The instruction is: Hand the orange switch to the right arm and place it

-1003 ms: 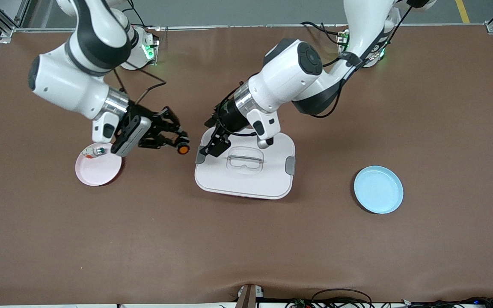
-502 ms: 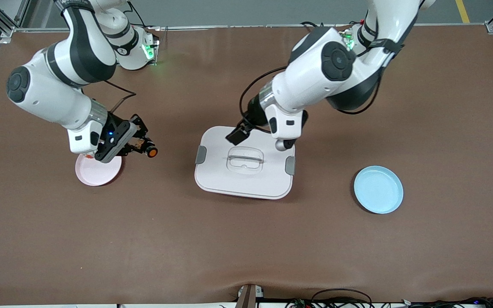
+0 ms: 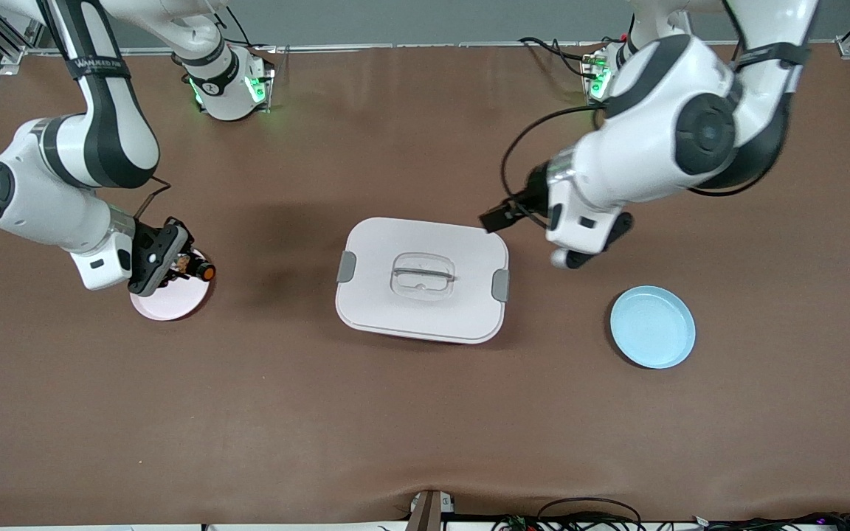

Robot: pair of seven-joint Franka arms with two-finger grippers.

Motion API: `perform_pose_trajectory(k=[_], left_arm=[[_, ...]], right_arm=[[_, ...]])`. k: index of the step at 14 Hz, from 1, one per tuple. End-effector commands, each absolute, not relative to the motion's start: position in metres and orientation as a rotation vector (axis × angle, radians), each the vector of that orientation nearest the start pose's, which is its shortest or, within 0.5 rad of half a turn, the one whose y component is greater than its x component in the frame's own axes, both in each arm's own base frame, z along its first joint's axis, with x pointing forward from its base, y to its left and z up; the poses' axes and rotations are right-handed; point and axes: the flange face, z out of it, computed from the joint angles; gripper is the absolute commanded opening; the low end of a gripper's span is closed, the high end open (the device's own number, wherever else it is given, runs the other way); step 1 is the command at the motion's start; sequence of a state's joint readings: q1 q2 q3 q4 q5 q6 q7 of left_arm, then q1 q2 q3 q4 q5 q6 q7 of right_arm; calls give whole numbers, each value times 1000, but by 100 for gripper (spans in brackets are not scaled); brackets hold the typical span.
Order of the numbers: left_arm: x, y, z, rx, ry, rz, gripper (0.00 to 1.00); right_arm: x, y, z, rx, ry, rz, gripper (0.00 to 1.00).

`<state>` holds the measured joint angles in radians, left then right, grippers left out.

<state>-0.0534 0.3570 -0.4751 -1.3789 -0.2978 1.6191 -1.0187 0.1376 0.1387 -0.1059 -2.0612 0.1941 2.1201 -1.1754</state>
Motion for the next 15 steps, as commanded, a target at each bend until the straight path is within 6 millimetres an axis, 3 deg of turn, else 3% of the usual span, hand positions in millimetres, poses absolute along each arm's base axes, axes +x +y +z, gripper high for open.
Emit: perform_pose_trajectory(k=[1,2,4,7,9,11,13,15], left_arm=[[577,-255,544,-3250,-719,621,100],[577,-238,555,-3262,-638,546,100],[582,-205,557,-3243,-428,462,100],[594,-149,561,-3223,-244,368,100],[601,-119,560,-3193,-157,318,100],[607,-94,560,-3156,-98,266,100],[612,-83,558,-3124,-114,230,100],[616,-56,560,-3126,-180,215,100]], right_arm=[[557,7,355,-2514,-1697,-20,0],[556,-5,348,-2519,-1734,-28,0],[550,-15,321,-2528,-1809,-49,0],[548,-41,266,-2523,-1911,-50,0],[549,-47,235,-2479,-1976,-27,0],[548,-53,220,-2478,-1980,-21,0],[547,-59,213,-2486,-1974,-17,0],[546,-65,209,-2485,-1979,-14,0]])
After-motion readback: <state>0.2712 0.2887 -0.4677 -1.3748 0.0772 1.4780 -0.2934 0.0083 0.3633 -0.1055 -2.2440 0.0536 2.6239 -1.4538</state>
